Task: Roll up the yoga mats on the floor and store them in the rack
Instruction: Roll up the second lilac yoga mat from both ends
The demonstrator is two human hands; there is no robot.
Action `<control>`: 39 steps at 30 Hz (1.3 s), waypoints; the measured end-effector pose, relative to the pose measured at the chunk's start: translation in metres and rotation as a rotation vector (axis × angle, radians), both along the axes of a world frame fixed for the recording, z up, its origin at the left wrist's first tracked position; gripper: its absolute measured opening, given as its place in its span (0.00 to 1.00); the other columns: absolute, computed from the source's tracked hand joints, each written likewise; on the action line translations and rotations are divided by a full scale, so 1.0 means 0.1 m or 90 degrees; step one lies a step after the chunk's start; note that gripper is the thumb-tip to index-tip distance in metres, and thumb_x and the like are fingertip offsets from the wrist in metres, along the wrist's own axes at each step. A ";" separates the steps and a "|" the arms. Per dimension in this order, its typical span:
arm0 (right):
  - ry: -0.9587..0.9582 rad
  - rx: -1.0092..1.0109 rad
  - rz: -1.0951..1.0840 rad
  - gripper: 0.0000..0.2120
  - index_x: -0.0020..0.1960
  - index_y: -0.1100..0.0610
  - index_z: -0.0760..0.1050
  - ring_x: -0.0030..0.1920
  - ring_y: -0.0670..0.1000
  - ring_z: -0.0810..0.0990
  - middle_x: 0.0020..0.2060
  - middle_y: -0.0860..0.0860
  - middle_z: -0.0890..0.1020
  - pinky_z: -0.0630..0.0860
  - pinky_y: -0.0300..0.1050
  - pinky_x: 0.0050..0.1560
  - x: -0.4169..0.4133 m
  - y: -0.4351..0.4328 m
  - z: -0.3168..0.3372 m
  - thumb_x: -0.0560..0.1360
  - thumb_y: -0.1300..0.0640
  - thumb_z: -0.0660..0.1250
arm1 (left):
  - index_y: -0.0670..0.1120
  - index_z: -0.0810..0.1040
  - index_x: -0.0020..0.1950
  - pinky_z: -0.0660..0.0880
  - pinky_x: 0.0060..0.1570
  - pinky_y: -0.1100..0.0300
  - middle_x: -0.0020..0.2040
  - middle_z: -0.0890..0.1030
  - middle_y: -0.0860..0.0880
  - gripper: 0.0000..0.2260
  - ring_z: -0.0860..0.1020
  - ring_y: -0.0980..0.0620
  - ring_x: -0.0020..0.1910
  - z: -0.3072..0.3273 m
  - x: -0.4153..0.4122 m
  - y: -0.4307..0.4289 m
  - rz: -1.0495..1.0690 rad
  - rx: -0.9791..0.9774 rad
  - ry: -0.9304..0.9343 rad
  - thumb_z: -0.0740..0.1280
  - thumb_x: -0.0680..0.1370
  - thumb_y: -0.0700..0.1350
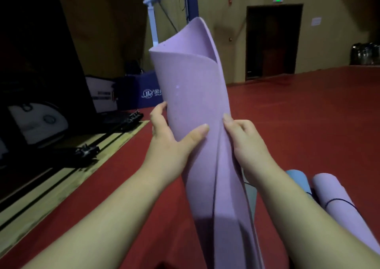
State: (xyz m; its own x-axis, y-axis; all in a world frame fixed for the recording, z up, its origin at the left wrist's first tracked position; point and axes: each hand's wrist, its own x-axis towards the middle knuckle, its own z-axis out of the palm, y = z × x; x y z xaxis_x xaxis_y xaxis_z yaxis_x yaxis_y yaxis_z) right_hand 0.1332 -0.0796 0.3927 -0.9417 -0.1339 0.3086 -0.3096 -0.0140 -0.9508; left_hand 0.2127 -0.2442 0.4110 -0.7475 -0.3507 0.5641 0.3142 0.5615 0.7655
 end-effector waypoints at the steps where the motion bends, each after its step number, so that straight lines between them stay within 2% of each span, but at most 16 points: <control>1: 0.015 -0.008 0.024 0.26 0.50 0.51 0.76 0.42 0.39 0.80 0.43 0.42 0.81 0.73 0.44 0.48 0.01 0.08 0.02 0.68 0.29 0.71 | 0.64 0.56 0.68 0.73 0.69 0.45 0.72 0.69 0.53 0.42 0.73 0.53 0.69 0.06 0.01 0.09 0.017 0.009 0.006 0.73 0.60 0.72; 3: 0.044 -0.002 0.057 0.31 0.46 0.53 0.73 0.35 0.40 0.75 0.37 0.42 0.76 0.71 0.43 0.44 0.02 0.24 0.07 0.60 0.29 0.75 | 0.59 0.60 0.65 0.73 0.68 0.46 0.68 0.70 0.53 0.42 0.74 0.52 0.67 0.16 0.05 0.24 0.055 -0.002 0.016 0.73 0.58 0.73; 5: 0.059 -0.019 0.098 0.31 0.44 0.51 0.69 0.36 0.44 0.70 0.35 0.44 0.71 0.69 0.44 0.42 0.01 0.39 0.11 0.57 0.32 0.77 | 0.57 0.62 0.63 0.73 0.67 0.47 0.66 0.70 0.54 0.44 0.73 0.53 0.67 0.23 0.08 0.38 0.070 -0.022 0.001 0.75 0.56 0.73; 9: 0.058 -0.060 0.142 0.25 0.39 0.47 0.68 0.38 0.48 0.69 0.35 0.47 0.70 0.67 0.50 0.44 -0.01 0.60 0.16 0.60 0.32 0.75 | 0.57 0.60 0.71 0.73 0.68 0.49 0.69 0.67 0.56 0.54 0.71 0.56 0.69 0.25 0.10 0.59 0.047 -0.071 -0.037 0.80 0.51 0.69; 13: 0.034 -0.036 0.082 0.32 0.37 0.54 0.69 0.39 0.50 0.74 0.35 0.47 0.75 0.74 0.58 0.46 -0.04 0.71 0.24 0.65 0.23 0.65 | 0.57 0.59 0.76 0.73 0.69 0.48 0.71 0.70 0.58 0.57 0.72 0.58 0.70 0.24 0.13 0.68 0.030 -0.082 -0.011 0.83 0.53 0.64; 15: 0.036 -0.063 0.027 0.31 0.36 0.53 0.69 0.36 0.48 0.73 0.33 0.45 0.74 0.72 0.53 0.44 -0.03 0.77 0.27 0.66 0.24 0.65 | 0.61 0.53 0.78 0.71 0.71 0.49 0.74 0.67 0.62 0.59 0.69 0.62 0.72 0.25 0.19 0.74 0.007 -0.093 0.002 0.84 0.56 0.62; 17: 0.057 -0.089 -0.001 0.26 0.40 0.49 0.72 0.38 0.44 0.76 0.37 0.41 0.77 0.74 0.49 0.46 -0.02 0.82 0.30 0.64 0.26 0.67 | 0.66 0.42 0.80 0.67 0.74 0.50 0.78 0.60 0.65 0.64 0.65 0.63 0.75 0.29 0.25 0.79 -0.007 -0.125 0.002 0.85 0.58 0.60; 19: 0.067 -0.172 0.046 0.26 0.53 0.44 0.75 0.50 0.46 0.83 0.50 0.44 0.82 0.79 0.53 0.56 -0.04 0.86 0.34 0.63 0.30 0.71 | 0.69 0.32 0.77 0.65 0.75 0.51 0.80 0.55 0.66 0.67 0.63 0.62 0.76 0.36 0.30 0.84 -0.004 -0.168 -0.014 0.85 0.60 0.59; 21: 0.065 -0.242 0.132 0.33 0.68 0.44 0.71 0.58 0.48 0.84 0.61 0.49 0.81 0.81 0.52 0.60 -0.04 0.92 0.42 0.67 0.36 0.74 | 0.72 0.27 0.74 0.65 0.75 0.54 0.79 0.54 0.67 0.69 0.62 0.62 0.76 0.41 0.33 0.88 -0.004 -0.208 -0.027 0.85 0.60 0.59; 24: 0.126 -0.195 0.164 0.36 0.79 0.46 0.62 0.59 0.43 0.83 0.65 0.45 0.79 0.80 0.45 0.58 0.01 1.00 0.54 0.75 0.41 0.71 | 0.73 0.27 0.73 0.65 0.74 0.55 0.79 0.53 0.67 0.69 0.62 0.62 0.77 0.48 0.33 0.91 -0.038 -0.240 -0.042 0.85 0.59 0.60; 27: 0.121 -0.202 0.178 0.35 0.81 0.46 0.59 0.59 0.41 0.83 0.64 0.42 0.80 0.80 0.40 0.54 0.05 1.00 0.54 0.79 0.46 0.70 | 0.72 0.32 0.76 0.68 0.74 0.48 0.80 0.56 0.64 0.69 0.63 0.59 0.77 0.54 0.30 0.91 -0.054 -0.235 -0.062 0.84 0.56 0.63; 30: 0.109 -0.222 0.189 0.40 0.81 0.46 0.58 0.59 0.44 0.84 0.60 0.41 0.83 0.80 0.45 0.57 0.08 1.01 0.55 0.75 0.46 0.74 | 0.71 0.36 0.77 0.68 0.73 0.46 0.79 0.55 0.61 0.70 0.62 0.57 0.77 0.62 0.32 0.91 -0.018 -0.249 -0.056 0.85 0.50 0.65; 32: 0.114 -0.236 0.184 0.45 0.81 0.44 0.58 0.57 0.43 0.84 0.56 0.38 0.84 0.80 0.45 0.56 0.10 1.02 0.57 0.69 0.43 0.76 | 0.73 0.31 0.75 0.67 0.73 0.49 0.78 0.51 0.64 0.74 0.61 0.64 0.75 0.70 0.35 0.91 -0.013 -0.275 -0.055 0.87 0.50 0.61; 34: 0.121 -0.236 0.178 0.48 0.80 0.44 0.59 0.56 0.44 0.85 0.55 0.40 0.85 0.81 0.46 0.55 0.10 1.01 0.58 0.66 0.43 0.78 | 0.74 0.25 0.71 0.66 0.68 0.57 0.71 0.50 0.66 0.76 0.60 0.75 0.65 0.77 0.38 0.91 -0.013 -0.309 -0.079 0.88 0.52 0.56; 35: 0.120 -0.233 0.180 0.48 0.80 0.43 0.59 0.56 0.46 0.85 0.56 0.43 0.85 0.81 0.48 0.56 0.09 1.02 0.58 0.66 0.45 0.80 | 0.74 0.24 0.71 0.65 0.66 0.58 0.69 0.50 0.66 0.76 0.62 0.73 0.61 0.80 0.38 0.92 -0.012 -0.324 -0.090 0.88 0.53 0.55; 39: 0.117 -0.226 0.179 0.48 0.80 0.41 0.59 0.56 0.49 0.86 0.60 0.50 0.83 0.81 0.54 0.59 0.06 1.09 0.62 0.66 0.46 0.80 | 0.72 0.28 0.74 0.68 0.63 0.57 0.70 0.51 0.64 0.73 0.63 0.61 0.66 0.82 0.31 0.93 -0.029 -0.351 -0.092 0.87 0.56 0.55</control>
State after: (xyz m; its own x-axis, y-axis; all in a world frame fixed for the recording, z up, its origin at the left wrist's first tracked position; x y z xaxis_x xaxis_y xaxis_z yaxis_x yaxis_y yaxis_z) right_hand 0.1391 0.0296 0.4547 -0.8093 -0.2322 0.5395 -0.4097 -0.4350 -0.8018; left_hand 0.2436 -0.1514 0.4925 -0.8380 0.0008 0.5456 0.2613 0.8784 0.4001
